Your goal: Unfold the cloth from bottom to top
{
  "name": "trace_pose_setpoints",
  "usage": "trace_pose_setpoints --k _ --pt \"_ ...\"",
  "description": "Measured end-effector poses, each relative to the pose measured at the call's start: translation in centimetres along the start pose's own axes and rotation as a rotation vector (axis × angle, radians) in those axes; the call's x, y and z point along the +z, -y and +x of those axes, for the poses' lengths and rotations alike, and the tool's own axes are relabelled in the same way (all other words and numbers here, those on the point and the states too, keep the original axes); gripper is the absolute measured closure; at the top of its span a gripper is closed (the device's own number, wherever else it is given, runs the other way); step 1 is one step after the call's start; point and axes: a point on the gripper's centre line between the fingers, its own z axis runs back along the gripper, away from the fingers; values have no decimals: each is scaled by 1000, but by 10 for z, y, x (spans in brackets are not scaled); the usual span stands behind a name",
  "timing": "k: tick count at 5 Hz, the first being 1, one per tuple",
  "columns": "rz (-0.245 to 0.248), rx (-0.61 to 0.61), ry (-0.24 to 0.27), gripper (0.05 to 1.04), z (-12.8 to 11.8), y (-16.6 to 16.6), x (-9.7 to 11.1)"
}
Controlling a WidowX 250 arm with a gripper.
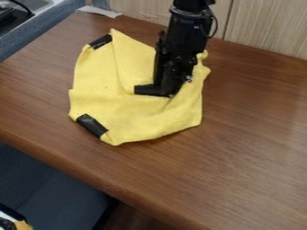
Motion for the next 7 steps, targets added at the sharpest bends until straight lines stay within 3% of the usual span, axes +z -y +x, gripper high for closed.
trace_pose_setpoints --k 1,2,3,5,7 --pt "1 -2 -1 923 0 0 0" --pt "1 -16 1 1015 0 0 -2" --pt "-4 -24 3 1025 -1 0 -2" --pt "2 0 132 1025 12 -25 42" --pt "-22 16 213 1025 48 -57 63"
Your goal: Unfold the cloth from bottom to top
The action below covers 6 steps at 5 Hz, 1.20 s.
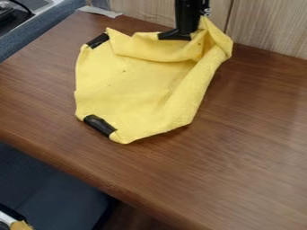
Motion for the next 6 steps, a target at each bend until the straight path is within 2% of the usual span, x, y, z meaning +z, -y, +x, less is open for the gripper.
trace_pose_setpoints --k 2,3,4,5,6 --pt "1 -19 28 1025 40 -14 -1" --pt "20 -24 33 1025 56 -22 -15" --pt "46 -32 20 1025 52 -22 -45" --pt "93 -61 46 1003 48 -15 -47" --pt "102 -52 53 852 47 -13 -46"
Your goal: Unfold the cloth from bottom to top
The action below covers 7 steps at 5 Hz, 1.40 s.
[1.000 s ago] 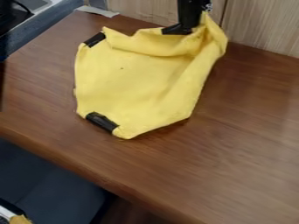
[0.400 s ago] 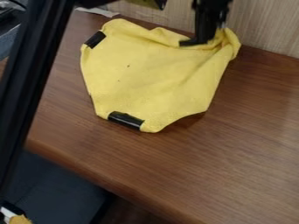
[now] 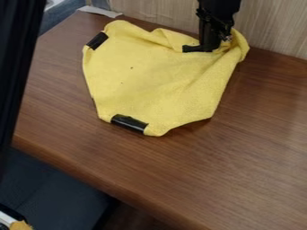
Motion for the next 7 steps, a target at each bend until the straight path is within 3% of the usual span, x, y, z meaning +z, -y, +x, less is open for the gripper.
trace_pose_setpoints --k 2,3,4,6,7 --pt "-15 6 -22 301 -1 7 -3" --pt "-18 6 -21 91 1 7 5" --pt "-24 5 -14 81 3 7 12" --pt "8 23 55 84 -15 4 74" --pt "0 12 45 84 -31 9 78"
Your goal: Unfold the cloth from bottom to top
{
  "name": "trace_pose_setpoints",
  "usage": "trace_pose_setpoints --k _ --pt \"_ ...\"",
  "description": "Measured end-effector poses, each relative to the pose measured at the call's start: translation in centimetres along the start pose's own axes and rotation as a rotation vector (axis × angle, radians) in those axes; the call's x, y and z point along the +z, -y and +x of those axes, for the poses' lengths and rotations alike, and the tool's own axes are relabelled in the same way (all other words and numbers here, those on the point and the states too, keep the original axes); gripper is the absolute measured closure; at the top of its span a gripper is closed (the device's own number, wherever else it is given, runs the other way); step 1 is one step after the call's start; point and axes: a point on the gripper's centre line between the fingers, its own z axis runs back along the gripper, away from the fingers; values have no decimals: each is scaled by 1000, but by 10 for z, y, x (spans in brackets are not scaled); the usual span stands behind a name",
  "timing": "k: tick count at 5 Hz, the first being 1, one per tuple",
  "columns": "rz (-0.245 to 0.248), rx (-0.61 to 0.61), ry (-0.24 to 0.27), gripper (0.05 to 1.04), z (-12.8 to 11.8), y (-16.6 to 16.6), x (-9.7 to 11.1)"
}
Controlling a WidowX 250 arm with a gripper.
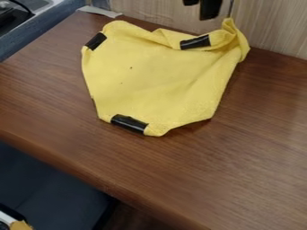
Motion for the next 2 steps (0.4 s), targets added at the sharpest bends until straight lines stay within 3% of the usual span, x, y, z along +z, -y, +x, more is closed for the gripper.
trace_pose_setpoints --k 1,2 --pt "10 3 -15 84 -17 0 2" --pt "18 1 -13 84 -17 0 4"
